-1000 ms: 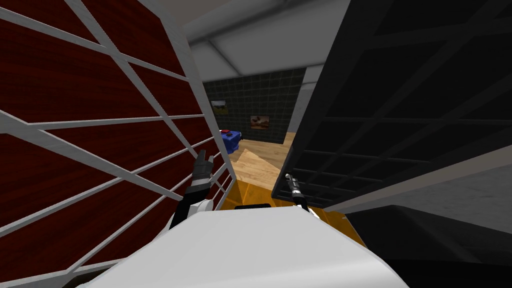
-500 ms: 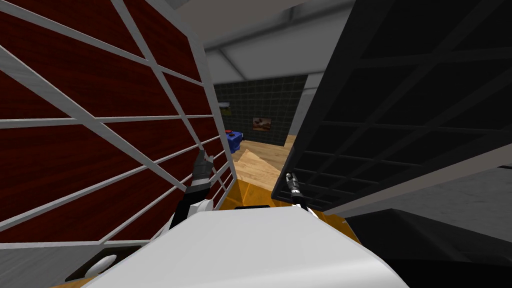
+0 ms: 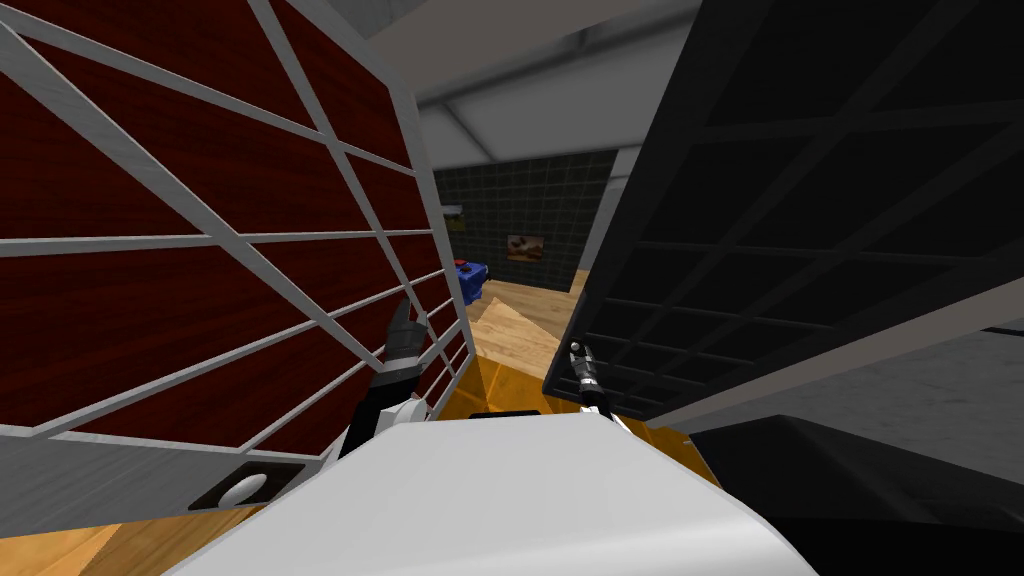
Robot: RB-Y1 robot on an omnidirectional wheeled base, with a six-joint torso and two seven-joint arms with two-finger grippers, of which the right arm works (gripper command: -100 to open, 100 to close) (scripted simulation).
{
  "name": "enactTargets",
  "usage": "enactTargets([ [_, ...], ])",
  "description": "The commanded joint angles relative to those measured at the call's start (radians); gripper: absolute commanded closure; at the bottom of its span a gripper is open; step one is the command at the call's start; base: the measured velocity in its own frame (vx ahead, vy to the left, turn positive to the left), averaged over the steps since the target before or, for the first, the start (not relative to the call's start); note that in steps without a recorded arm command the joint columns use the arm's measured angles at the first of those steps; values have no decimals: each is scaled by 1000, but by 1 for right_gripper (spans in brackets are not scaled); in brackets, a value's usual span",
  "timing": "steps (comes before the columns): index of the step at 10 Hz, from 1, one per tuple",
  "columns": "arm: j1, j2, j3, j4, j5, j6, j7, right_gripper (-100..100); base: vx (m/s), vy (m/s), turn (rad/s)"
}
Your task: Pull the door open
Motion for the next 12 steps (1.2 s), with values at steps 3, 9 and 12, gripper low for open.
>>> enactTargets([
  [3,-3,10,14,-8,-40,6,-101,-100,-54,-10,34],
  [9,-8,28,38,-25,-110,18,-251,-100,-53,-12,37],
  [12,-9,33,45,-29,-128,22,-308,-100,-50,-8,27],
])
